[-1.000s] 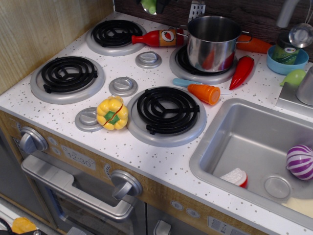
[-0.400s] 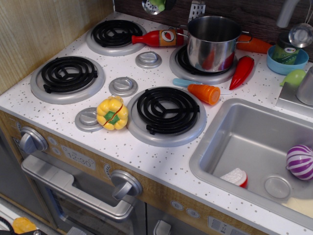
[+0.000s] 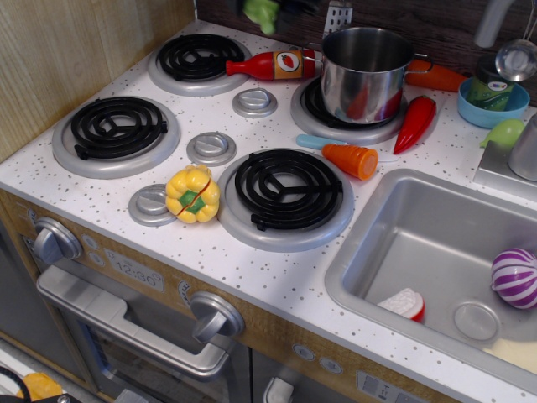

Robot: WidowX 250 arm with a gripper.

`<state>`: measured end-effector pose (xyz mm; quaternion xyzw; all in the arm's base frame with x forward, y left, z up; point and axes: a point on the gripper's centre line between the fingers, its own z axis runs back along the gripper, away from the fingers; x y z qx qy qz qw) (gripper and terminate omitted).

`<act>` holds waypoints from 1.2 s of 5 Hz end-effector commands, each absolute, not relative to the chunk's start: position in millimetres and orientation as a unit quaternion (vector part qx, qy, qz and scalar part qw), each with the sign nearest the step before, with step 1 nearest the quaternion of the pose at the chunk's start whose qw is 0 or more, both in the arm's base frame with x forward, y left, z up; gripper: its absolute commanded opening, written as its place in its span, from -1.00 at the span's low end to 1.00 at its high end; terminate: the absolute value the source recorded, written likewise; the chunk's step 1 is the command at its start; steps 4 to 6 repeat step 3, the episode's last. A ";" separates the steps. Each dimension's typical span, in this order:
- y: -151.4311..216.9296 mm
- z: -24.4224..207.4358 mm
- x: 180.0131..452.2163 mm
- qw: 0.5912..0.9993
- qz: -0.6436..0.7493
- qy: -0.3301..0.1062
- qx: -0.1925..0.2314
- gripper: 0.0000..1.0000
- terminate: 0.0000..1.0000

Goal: Put broccoli in pot or pan

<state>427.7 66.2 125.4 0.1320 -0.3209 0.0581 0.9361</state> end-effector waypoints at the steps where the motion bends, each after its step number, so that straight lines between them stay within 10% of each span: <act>1: 53.0 182.6 453.3 0.916 0.020 -0.400 0.025 -1.00 -1.00; 2: 40.9 193.2 469.5 0.906 0.011 -0.422 0.008 -1.00 -1.00; 3: 22.7 192.9 479.3 0.904 0.002 -0.426 0.042 -1.00 1.00; 6: 22.7 192.9 479.3 0.904 0.002 -0.426 0.042 -1.00 1.00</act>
